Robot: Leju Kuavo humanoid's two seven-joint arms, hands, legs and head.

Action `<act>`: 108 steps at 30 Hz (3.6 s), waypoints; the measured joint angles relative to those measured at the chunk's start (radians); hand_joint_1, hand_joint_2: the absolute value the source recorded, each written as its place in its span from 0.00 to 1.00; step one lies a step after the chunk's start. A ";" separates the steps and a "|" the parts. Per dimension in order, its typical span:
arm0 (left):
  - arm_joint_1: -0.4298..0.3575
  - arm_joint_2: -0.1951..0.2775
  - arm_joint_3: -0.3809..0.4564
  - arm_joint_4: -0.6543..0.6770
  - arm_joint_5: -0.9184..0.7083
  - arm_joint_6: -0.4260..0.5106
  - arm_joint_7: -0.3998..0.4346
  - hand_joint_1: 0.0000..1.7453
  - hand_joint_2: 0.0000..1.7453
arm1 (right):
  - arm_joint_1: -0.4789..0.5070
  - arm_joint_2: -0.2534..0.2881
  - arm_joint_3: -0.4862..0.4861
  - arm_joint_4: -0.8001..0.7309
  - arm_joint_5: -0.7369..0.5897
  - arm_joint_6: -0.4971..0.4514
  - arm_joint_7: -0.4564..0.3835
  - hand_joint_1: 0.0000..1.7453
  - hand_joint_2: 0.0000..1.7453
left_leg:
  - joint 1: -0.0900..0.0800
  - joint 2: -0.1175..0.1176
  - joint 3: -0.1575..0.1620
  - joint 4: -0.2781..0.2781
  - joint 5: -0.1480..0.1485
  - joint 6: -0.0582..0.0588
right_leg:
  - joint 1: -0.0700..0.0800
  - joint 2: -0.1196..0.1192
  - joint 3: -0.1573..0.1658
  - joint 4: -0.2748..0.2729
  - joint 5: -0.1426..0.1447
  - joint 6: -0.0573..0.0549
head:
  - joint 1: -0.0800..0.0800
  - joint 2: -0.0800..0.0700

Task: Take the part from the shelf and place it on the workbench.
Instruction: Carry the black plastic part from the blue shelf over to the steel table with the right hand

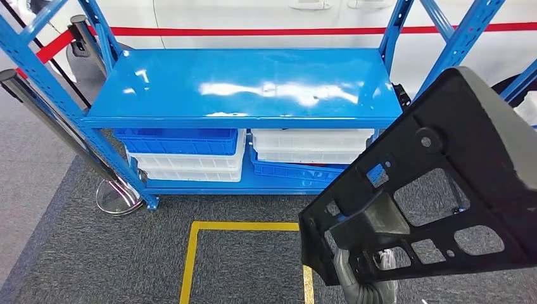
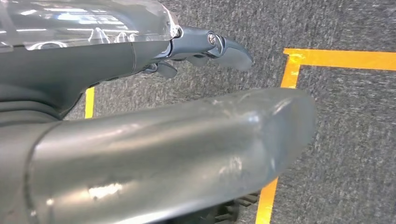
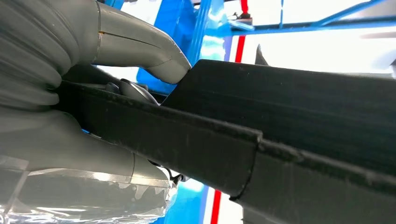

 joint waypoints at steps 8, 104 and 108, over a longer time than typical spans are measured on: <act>0.001 0.000 0.000 0.001 0.000 0.002 -0.002 0.00 0.00 | 0.001 -0.002 0.004 -0.004 0.003 0.000 0.004 1.00 1.00 | 0.001 0.011 -0.086 -0.008 0.078 0.044 | -0.005 0.008 -0.066 0.244 -0.193 0.027 | 0.010 0.000; 0.058 0.065 -0.003 0.067 -0.094 0.002 0.012 0.00 0.00 | 0.059 0.044 -0.020 0.049 -0.056 0.026 -0.040 1.00 1.00 | 0.007 0.075 -0.073 0.015 0.040 0.024 | -0.002 -0.016 -0.004 0.128 -0.103 0.019 | 0.026 0.000; 0.053 0.064 -0.003 0.067 -0.097 0.002 0.011 0.00 0.00 | 0.062 0.053 -0.029 0.041 -0.047 0.044 -0.040 1.00 1.00 | 0.000 0.109 -0.063 0.016 0.031 0.006 | 0.013 -0.041 0.061 0.000 -0.074 -0.002 | 0.023 0.000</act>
